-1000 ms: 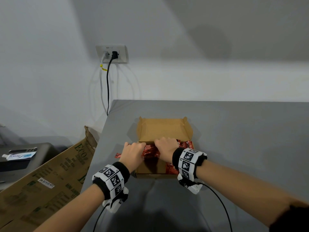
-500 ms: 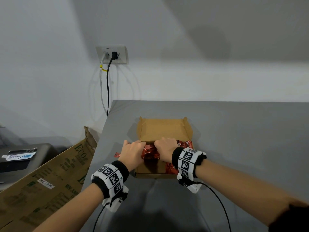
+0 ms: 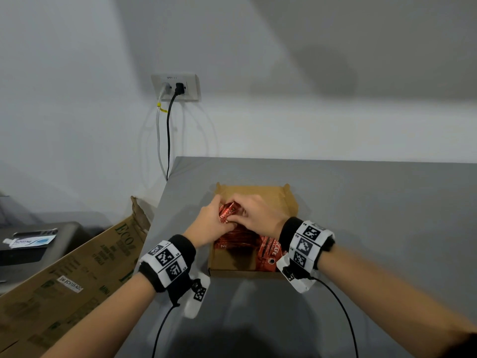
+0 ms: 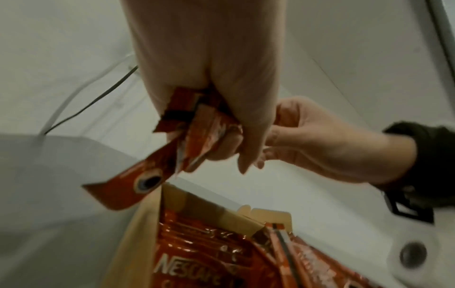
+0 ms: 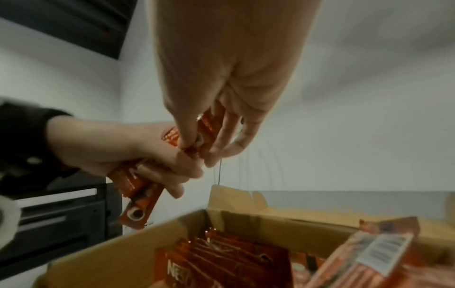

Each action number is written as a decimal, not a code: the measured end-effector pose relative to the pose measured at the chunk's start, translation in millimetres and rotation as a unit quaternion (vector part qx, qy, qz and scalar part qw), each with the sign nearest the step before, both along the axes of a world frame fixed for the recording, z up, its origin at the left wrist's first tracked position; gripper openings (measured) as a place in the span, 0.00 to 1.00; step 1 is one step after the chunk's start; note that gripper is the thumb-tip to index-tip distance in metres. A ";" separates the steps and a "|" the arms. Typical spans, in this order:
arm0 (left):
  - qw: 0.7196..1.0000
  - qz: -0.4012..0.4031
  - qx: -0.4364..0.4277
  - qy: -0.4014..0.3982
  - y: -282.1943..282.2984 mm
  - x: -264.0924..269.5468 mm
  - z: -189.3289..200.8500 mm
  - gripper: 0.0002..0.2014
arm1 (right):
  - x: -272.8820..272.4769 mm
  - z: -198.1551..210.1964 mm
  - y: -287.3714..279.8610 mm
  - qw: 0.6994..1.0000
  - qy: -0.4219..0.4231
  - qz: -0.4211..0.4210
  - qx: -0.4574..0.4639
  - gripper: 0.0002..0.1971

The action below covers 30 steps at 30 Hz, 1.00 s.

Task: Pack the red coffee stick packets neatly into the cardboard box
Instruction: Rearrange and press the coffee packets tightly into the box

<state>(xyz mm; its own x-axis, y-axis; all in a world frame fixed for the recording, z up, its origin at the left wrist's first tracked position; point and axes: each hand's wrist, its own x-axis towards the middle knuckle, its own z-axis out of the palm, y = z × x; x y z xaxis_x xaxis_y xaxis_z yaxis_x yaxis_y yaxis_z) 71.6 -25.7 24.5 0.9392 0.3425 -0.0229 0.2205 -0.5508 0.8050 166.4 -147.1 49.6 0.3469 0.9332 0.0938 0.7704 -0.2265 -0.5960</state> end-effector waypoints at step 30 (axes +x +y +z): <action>0.995 -0.079 0.064 0.021 26.7 -15.7 -5.5 0.06 | -2.1 -25.2 -7.7 0.986 0.018 -0.039 -0.160 0.08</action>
